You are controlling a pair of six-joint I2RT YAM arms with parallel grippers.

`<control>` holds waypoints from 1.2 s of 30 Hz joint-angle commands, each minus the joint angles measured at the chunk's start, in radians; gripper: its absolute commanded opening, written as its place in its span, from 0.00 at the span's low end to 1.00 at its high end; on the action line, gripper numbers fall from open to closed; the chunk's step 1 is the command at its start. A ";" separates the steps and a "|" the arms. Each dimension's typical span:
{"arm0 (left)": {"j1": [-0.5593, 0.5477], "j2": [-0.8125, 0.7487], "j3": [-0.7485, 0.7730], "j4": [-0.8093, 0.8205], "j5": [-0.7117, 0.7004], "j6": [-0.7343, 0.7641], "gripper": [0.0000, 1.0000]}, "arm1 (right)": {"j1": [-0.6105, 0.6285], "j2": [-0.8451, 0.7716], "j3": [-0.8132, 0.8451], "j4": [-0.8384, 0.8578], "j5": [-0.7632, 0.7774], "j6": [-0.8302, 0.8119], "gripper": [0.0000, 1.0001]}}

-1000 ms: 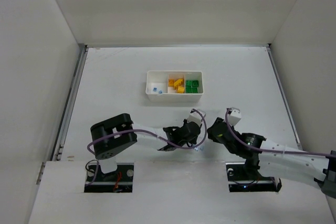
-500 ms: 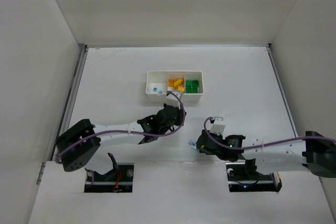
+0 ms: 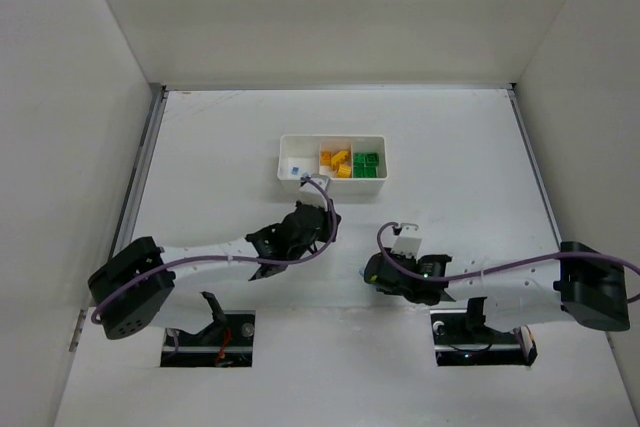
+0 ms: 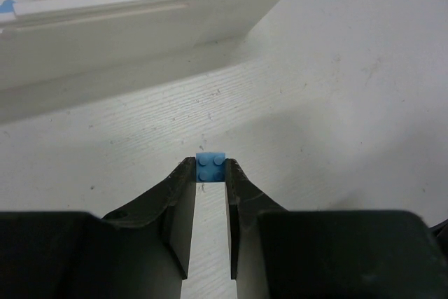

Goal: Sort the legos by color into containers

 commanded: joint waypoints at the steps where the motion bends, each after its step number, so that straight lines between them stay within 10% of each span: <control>1: 0.011 -0.045 -0.007 0.037 0.002 -0.005 0.16 | 0.009 0.017 0.020 0.011 -0.011 0.026 0.30; 18: 0.299 -0.076 0.078 0.029 -0.034 -0.083 0.16 | -0.006 -0.108 0.078 0.038 0.156 -0.128 0.21; 29: 0.426 0.179 0.247 0.049 -0.022 -0.036 0.35 | -0.105 -0.047 0.155 0.422 0.127 -0.434 0.21; 36: 0.403 0.021 0.153 0.048 -0.022 -0.045 0.42 | -0.273 0.095 0.274 0.635 0.009 -0.597 0.21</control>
